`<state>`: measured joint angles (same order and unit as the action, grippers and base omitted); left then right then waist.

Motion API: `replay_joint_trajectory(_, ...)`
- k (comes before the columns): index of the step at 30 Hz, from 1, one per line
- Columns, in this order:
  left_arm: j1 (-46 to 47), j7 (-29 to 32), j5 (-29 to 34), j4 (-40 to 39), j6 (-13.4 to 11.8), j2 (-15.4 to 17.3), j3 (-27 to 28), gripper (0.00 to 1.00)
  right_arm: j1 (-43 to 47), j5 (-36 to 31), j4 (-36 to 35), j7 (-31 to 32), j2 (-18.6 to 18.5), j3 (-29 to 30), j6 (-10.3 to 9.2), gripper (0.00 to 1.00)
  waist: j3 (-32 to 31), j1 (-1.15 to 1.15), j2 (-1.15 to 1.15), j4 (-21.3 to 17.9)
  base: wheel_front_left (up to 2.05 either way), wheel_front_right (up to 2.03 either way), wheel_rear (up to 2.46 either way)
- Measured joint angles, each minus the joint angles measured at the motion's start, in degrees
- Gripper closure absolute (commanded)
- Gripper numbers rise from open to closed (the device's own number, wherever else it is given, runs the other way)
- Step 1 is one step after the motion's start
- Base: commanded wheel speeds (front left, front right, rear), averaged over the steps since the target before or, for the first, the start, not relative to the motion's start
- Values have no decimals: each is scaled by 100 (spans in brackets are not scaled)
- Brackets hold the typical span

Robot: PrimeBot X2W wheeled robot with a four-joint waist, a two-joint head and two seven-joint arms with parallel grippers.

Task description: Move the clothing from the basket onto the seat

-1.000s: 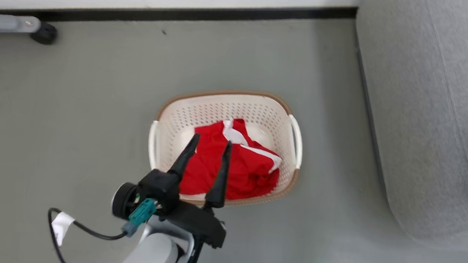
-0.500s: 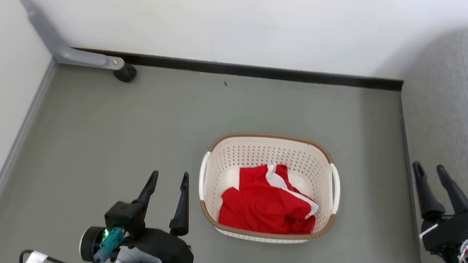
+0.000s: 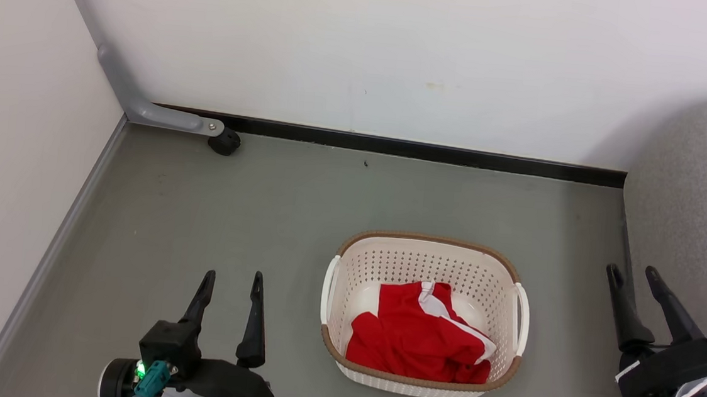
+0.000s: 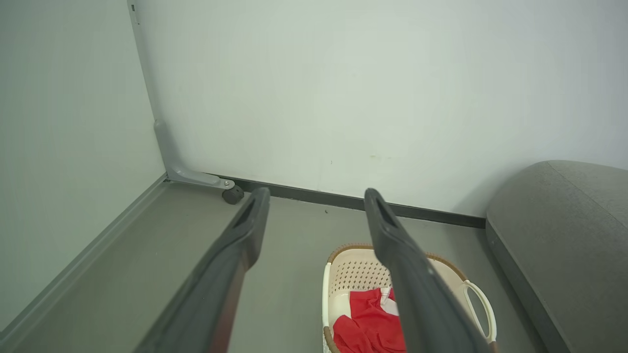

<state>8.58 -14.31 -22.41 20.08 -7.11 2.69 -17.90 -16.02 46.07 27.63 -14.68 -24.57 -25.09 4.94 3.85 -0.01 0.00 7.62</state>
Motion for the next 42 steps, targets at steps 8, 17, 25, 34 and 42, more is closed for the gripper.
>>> replay_joint_trajectory(8,-218,0,90,-64,0,0,172,0,222,-355,-182,0,363,85,-47,0,-146,0,0,-19,0,0,0)
replay_joint_trajectory(17,-331,0,141,-115,0,-1,258,0,449,-690,-287,0,616,180,-48,0,-287,1,0,-45,0,0,0)
replay_joint_trajectory(25,-348,0,186,-124,0,-2,287,0,703,-888,-331,0,749,367,-48,0,-381,0,0,-108,0,0,0)
replay_joint_trajectory(34,-437,0,192,-144,0,0,310,0,739,-1081,-342,0,891,508,-41,0,-418,0,0,-267,0,0,0)
replay_joint_trajectory(42,-441,0,222,-180,0,0,359,0,775,-1243,-345,0,1000,597,-32,0,-410,1,0,-387,0,0,0)
